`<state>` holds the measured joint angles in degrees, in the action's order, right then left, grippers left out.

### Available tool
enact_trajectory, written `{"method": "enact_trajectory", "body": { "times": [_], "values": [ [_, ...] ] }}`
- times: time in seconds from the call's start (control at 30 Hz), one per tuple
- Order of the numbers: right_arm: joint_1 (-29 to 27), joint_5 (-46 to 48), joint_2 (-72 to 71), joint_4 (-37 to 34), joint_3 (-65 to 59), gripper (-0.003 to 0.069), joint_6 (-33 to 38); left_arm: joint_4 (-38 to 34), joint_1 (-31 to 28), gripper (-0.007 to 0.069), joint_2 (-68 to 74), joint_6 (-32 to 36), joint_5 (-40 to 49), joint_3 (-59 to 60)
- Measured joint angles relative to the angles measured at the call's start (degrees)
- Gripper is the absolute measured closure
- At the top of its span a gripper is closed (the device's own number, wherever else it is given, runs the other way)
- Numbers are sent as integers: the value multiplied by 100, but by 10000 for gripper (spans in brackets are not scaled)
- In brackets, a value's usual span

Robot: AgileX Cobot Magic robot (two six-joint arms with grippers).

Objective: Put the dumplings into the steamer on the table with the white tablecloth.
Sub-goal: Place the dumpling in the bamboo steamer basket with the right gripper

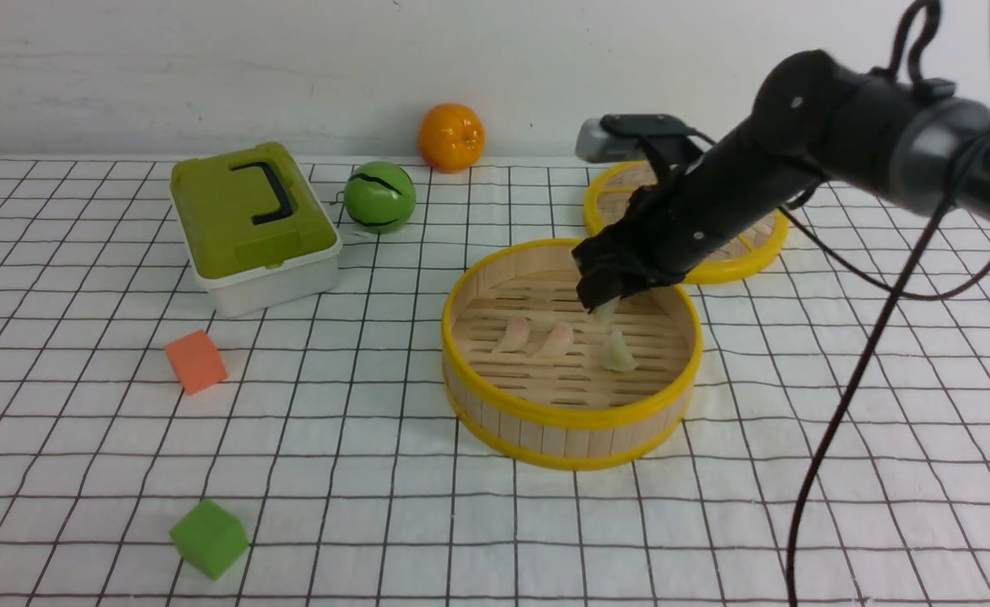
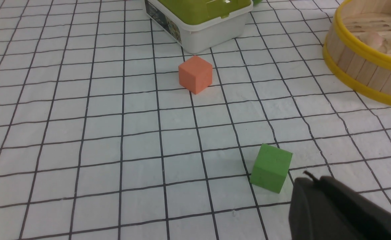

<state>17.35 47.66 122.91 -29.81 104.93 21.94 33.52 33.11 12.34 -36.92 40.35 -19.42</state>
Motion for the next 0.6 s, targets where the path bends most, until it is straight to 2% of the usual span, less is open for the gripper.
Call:
{"method": "enact_trajectory", "body": {
  "times": [0.23, 0.6],
  "values": [
    [211, -610, 292, 706, -21, 517, -333, 0, 0, 603, 0, 0, 19, 0],
    [296, -637, 375, 881, -21, 507, -294, 0, 0, 594, 0, 0, 19, 0]
  ]
}}
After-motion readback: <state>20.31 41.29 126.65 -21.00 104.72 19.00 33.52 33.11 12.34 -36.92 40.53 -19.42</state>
